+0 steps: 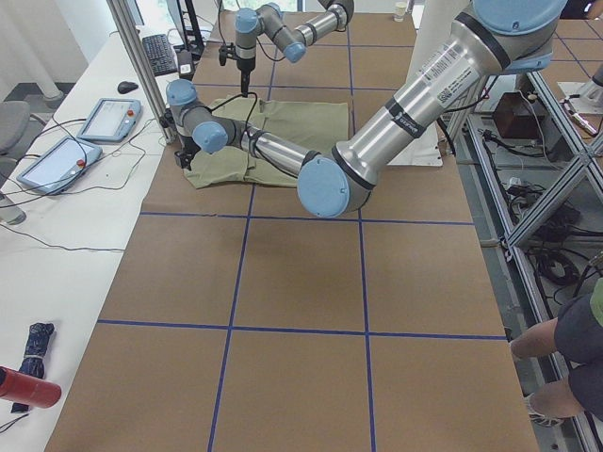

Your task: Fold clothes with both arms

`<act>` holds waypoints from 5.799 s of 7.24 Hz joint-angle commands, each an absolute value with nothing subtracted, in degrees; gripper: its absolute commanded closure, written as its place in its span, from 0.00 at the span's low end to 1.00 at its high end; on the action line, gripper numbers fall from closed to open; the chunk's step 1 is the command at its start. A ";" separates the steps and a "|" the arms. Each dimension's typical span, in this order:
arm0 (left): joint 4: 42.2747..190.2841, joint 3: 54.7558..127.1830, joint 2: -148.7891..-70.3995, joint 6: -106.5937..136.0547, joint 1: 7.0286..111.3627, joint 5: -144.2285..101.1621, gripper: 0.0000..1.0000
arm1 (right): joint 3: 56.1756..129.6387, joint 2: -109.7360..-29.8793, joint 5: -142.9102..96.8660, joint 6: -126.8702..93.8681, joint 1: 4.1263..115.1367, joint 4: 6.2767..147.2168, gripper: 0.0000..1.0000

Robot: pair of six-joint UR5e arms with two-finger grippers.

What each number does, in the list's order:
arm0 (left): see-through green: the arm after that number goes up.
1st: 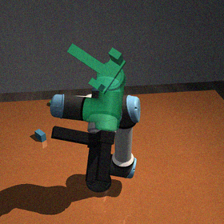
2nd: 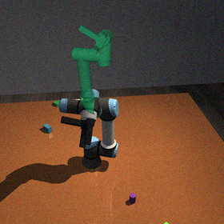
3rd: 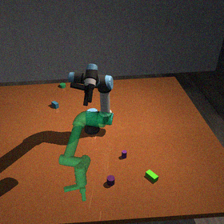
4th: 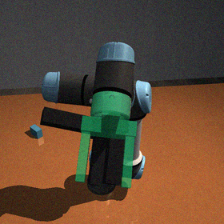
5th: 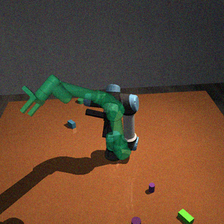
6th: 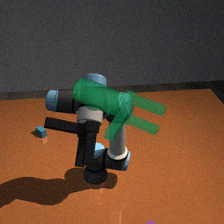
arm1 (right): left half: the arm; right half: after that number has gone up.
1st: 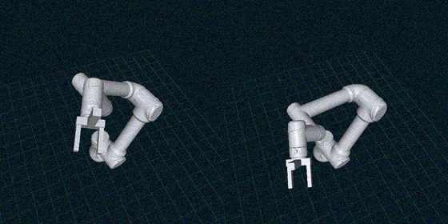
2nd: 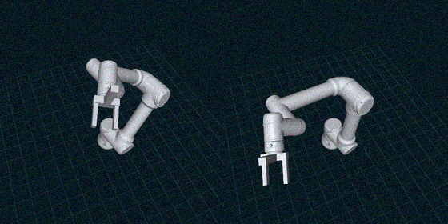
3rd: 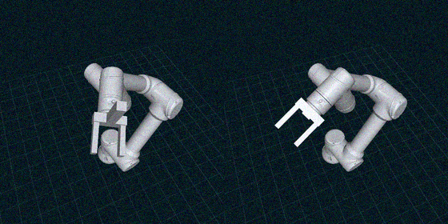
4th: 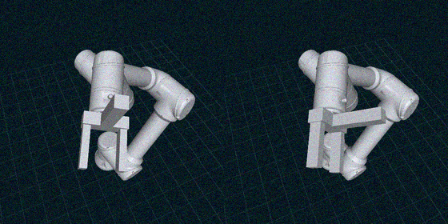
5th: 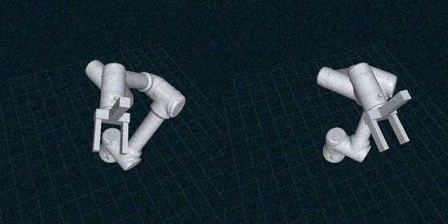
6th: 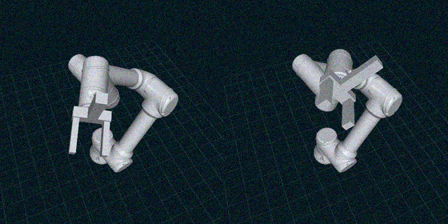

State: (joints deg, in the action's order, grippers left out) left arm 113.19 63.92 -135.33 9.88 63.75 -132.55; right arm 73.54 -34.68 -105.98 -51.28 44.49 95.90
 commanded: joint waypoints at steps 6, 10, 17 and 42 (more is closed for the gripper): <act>113.82 64.34 -134.30 8.53 64.60 -133.33 0.00 | 56.44 -27.77 -87.20 -54.23 34.46 86.70 0.29; 113.91 64.25 -134.21 8.70 64.60 -133.33 0.00 | 56.34 -27.86 -87.01 -55.46 32.70 86.66 0.38; 113.91 64.86 -134.12 8.70 64.60 -133.33 0.00 | 56.34 -28.30 -86.92 -55.37 32.17 86.66 0.57; 113.56 71.07 -134.13 21.21 63.46 -132.46 0.00 | 62.64 -38.22 -109.00 -41.00 50.52 77.70 0.00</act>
State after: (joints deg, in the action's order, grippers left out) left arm 113.62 67.98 -134.56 15.17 63.99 -132.86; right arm 60.04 -37.04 -100.04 -36.68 48.03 78.54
